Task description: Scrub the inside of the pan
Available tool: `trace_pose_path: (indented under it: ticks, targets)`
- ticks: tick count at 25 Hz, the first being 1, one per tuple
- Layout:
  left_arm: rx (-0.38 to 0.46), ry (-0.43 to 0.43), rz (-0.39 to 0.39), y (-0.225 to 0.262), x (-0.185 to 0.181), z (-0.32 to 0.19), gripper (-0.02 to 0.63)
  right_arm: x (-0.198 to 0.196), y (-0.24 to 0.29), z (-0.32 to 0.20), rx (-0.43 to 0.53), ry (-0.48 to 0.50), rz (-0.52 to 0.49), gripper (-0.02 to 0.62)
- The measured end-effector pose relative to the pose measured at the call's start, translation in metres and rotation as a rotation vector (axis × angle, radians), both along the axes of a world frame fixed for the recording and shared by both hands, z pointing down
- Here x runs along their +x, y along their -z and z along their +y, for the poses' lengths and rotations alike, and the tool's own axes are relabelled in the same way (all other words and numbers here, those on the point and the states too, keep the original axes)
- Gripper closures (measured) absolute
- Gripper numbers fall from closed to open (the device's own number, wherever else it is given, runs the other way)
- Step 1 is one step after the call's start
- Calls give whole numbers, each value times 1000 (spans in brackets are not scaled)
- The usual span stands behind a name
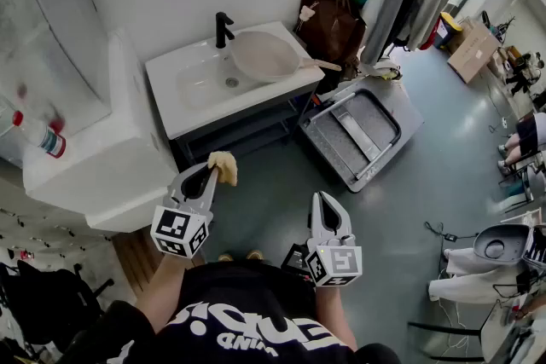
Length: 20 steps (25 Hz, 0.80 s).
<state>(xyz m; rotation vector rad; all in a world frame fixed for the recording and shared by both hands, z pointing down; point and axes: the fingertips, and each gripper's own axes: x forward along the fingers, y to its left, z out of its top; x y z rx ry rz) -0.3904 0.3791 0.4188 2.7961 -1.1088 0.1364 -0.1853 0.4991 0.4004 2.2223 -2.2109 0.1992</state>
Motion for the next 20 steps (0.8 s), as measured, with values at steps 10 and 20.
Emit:
trace_pose_path:
  ticks: [10, 20]
  targets:
    - [-11, 14, -7, 3, 5, 9, 584, -2, 1, 0, -8, 49, 1, 584]
    - [-16, 55, -14, -8, 14, 25, 584, 6, -10, 5, -20, 120, 23, 584]
